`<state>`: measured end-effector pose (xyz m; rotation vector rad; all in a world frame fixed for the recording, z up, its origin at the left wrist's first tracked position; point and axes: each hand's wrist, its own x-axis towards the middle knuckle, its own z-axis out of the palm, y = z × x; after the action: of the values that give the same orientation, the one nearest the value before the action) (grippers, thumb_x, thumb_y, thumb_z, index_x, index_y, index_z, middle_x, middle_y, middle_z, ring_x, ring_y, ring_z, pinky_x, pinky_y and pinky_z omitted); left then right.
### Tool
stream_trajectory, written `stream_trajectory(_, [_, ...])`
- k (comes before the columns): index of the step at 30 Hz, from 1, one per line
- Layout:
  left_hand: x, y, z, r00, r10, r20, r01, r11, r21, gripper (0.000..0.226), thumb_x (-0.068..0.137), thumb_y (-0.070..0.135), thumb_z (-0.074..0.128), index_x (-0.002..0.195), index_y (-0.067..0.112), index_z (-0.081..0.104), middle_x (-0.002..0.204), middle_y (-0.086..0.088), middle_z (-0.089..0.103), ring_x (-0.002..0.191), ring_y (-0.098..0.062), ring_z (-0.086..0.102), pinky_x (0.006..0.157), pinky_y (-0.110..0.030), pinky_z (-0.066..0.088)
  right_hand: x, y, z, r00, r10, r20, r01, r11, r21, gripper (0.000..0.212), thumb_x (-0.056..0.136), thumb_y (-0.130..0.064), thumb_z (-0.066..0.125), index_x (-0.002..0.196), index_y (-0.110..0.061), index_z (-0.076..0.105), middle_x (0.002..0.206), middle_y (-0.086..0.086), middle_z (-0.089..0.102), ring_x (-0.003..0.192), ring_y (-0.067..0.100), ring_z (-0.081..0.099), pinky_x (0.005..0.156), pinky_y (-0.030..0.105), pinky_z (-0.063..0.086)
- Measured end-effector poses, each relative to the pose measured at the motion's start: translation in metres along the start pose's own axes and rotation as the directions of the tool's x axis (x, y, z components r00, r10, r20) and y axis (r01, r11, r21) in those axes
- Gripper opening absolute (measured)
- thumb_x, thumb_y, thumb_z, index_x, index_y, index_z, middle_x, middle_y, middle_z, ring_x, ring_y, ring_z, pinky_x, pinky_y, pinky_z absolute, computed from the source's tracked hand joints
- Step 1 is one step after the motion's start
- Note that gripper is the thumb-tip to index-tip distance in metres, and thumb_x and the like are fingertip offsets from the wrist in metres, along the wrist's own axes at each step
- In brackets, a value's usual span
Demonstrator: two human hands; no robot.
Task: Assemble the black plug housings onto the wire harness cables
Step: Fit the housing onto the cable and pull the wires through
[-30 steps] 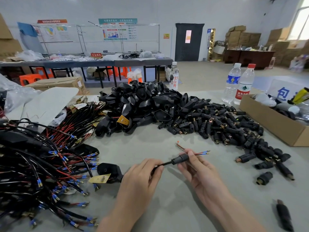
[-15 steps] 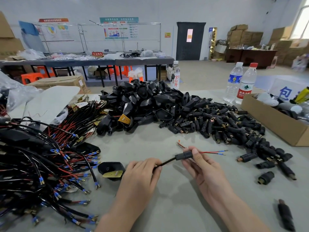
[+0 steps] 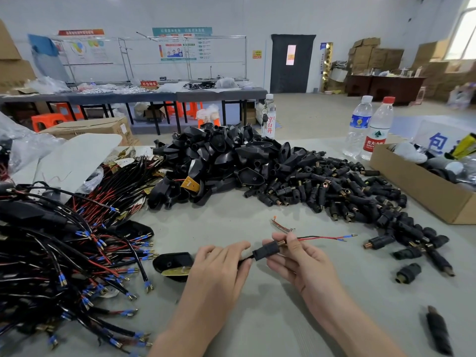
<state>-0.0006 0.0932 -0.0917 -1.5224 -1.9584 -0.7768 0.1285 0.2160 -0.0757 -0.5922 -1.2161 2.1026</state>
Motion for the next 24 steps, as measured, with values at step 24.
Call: stream_trajectory(24, [-0.005,-0.013,0.004,0.991,-0.062,0.121,0.048,0.992,0.119,0.032,0.096,0.042,0.04,0.102,0.025,0.066,0.101,0.007,0.064,0.086,-0.018,0.062,0.076,-0.034,0.052,0.011,-0.016,-0.024,0.936,-0.181,-0.303,0.169,0.984,-0.066,0.03,0.102,-0.03,0.048,0.095,-0.01,0.069,0.086,0.006,0.075,0.075,0.026,0.075,0.061,0.027,0.06])
